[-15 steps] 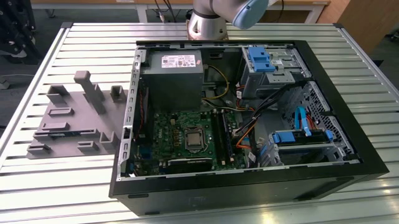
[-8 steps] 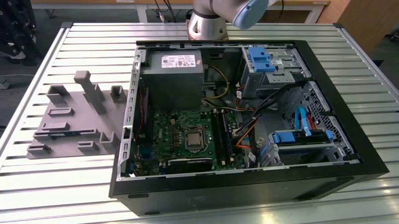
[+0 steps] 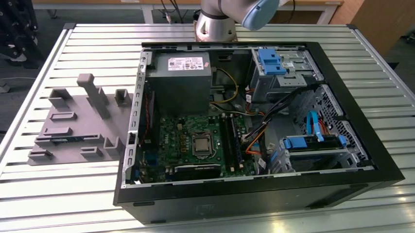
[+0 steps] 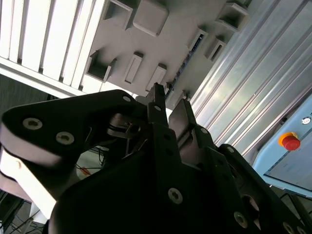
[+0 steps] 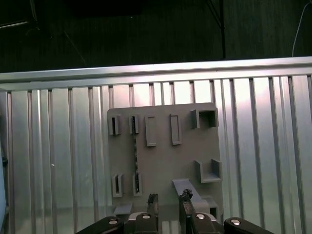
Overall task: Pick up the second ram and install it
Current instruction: 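Pick up the second ram and move it above second insertion slot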
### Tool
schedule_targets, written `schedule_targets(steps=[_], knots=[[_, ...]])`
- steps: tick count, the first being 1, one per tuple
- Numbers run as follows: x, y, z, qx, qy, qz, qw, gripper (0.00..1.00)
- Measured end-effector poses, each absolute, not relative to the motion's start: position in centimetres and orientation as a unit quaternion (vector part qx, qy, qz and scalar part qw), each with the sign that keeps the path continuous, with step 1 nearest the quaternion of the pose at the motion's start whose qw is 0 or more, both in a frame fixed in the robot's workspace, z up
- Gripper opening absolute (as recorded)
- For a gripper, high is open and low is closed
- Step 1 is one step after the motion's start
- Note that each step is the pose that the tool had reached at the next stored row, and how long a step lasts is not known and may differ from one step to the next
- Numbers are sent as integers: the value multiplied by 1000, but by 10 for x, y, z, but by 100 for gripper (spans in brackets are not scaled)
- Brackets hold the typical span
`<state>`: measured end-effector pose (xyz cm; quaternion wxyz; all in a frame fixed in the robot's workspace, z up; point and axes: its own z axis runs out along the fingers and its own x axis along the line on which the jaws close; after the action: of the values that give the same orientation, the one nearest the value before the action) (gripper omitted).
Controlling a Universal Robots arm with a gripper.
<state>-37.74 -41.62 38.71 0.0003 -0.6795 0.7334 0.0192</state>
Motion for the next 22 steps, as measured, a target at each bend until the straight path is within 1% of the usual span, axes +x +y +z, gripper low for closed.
schedule_targets(steps=[11,17,22], knots=[[-380,-419,386,-679,733,19,1,31],[-382,-421,381,-680,733,19,4,31],[-382,-421,380,-680,733,20,4,31]])
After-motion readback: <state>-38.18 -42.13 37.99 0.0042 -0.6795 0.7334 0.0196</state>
